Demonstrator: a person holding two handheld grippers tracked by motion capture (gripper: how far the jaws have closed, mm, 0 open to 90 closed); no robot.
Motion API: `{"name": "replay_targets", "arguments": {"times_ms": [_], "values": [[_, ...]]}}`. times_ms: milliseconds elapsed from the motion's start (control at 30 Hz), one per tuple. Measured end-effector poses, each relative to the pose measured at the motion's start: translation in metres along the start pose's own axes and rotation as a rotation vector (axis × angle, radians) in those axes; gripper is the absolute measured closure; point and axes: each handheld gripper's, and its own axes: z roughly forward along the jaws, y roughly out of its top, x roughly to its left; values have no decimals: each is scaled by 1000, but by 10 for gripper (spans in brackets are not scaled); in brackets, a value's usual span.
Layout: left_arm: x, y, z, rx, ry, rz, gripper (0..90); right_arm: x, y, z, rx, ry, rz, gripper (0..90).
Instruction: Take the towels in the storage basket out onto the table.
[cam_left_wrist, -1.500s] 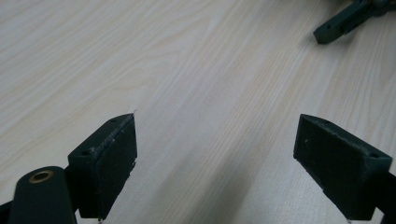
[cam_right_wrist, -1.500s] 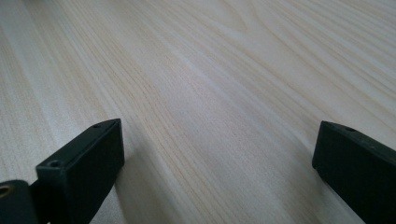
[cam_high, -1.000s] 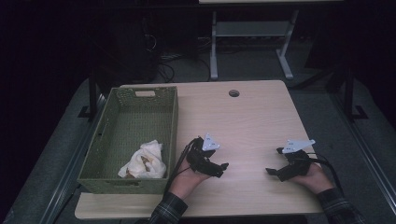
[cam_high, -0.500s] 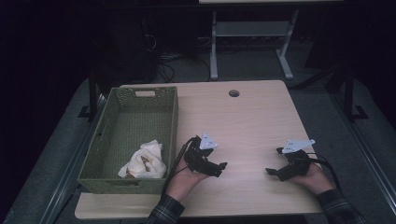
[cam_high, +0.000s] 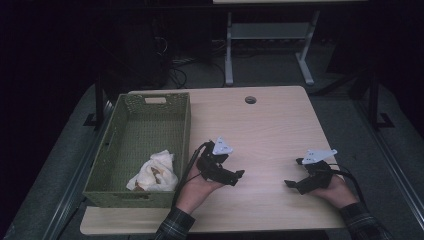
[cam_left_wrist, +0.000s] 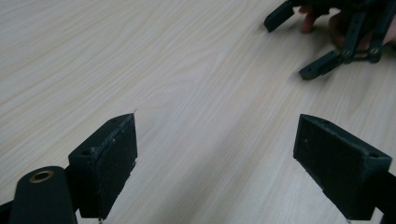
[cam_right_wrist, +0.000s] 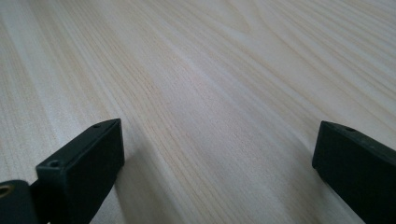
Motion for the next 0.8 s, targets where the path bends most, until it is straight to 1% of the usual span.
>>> {"name": "replay_targets", "arguments": {"times_ms": [233,333,400,533,600,800], "values": [[4,9,-5,-10,-3,1,129,0,0,0,0,0,0,19],[7,14,-8,-9,-3,2,129,0,0,0,1,0,0,19],[10,16,-10,-8,-6,-1,128,0,0,0,0,0,0,19],[13,20,-14,-9,-21,8,128,0,0,0,0,0,0,19],[16,20,-16,-10,-35,9,128,0,0,0,1,0,0,19],[22,24,-21,7,-38,14,129,0,0,0,1,0,1,19]]}}
